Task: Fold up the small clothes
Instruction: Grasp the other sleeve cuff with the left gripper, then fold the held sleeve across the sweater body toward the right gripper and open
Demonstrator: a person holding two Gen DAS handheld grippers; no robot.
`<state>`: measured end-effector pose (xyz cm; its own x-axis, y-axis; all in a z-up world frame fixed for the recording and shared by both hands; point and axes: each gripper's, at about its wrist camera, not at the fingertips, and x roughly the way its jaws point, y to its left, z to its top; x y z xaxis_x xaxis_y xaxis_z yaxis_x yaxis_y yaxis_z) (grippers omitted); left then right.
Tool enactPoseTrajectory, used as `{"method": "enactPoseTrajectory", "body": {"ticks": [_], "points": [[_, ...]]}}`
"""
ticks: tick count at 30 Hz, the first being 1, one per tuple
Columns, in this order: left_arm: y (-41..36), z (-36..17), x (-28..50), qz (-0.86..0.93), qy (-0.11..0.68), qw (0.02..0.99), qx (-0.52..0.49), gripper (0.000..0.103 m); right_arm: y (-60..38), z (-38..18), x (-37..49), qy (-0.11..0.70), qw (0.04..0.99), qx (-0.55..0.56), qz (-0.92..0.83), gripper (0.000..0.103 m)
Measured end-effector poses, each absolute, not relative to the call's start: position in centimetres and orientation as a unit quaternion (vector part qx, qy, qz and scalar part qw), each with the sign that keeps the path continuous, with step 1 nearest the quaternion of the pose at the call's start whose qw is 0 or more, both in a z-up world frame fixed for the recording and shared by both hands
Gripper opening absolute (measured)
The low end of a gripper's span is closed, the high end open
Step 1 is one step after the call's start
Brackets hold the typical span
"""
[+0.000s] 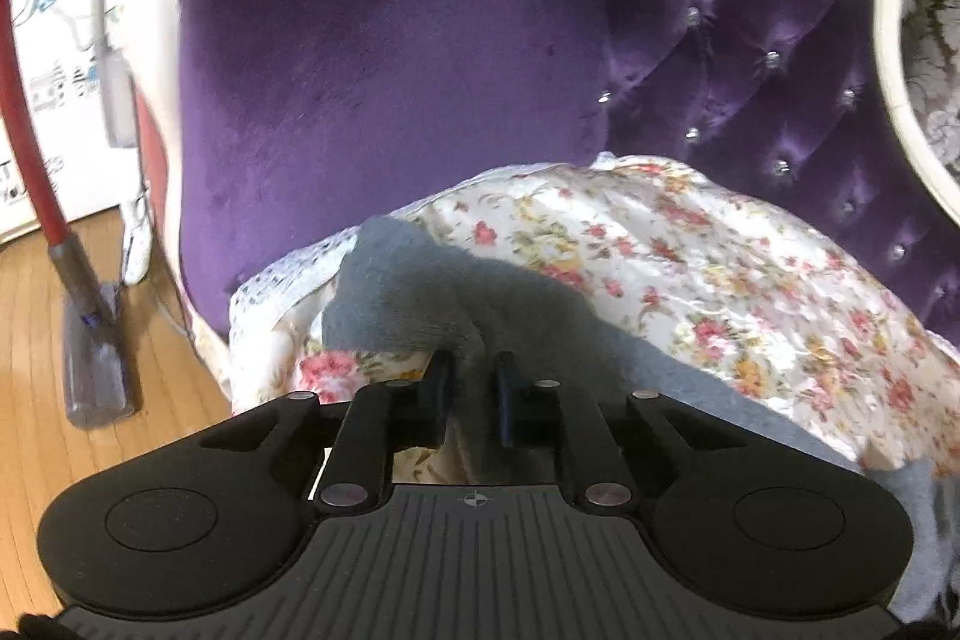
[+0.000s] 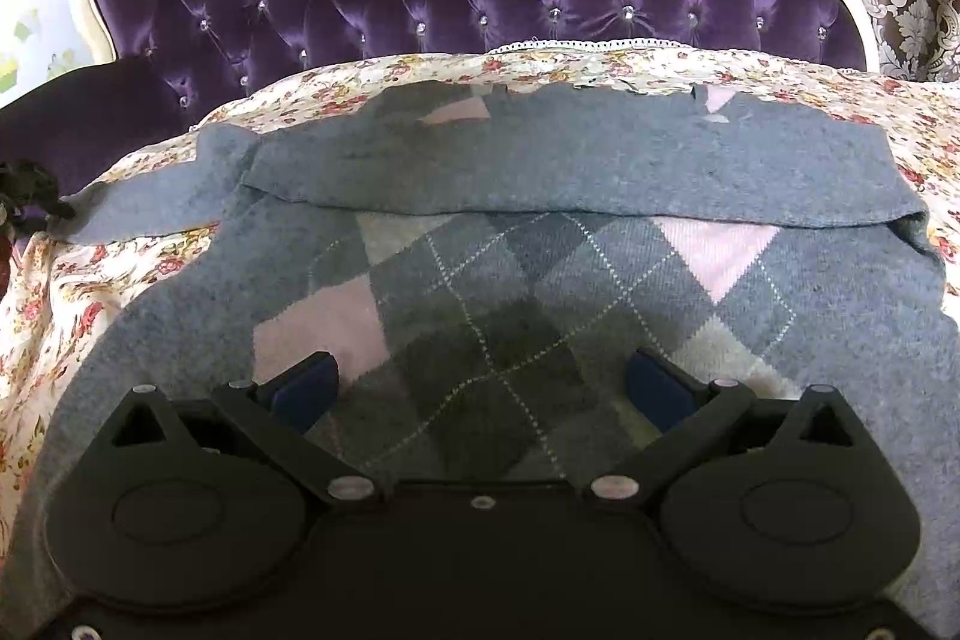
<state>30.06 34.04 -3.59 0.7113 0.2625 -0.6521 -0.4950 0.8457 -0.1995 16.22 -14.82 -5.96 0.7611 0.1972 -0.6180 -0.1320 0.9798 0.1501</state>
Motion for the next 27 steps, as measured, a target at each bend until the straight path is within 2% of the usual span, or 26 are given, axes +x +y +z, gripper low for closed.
{"method": "enactPoseTrajectory", "body": {"ticks": [9,19,27], "points": [[29.3,2.7,28.7,0.14,0.26,0.945,-0.142,0.007,-14.8,-6.0,16.3,0.335,0.936,0.051,0.092,0.103],[15.6,11.0,28.0,-0.017,0.197,0.979,-0.058,0.007,-15.3,-5.9,16.2,0.334,0.935,0.063,0.099,0.103],[3.3,11.1,28.5,-0.15,0.193,0.969,-0.039,0.007,-15.7,-5.9,16.2,0.333,0.934,0.077,0.104,0.103]]}}
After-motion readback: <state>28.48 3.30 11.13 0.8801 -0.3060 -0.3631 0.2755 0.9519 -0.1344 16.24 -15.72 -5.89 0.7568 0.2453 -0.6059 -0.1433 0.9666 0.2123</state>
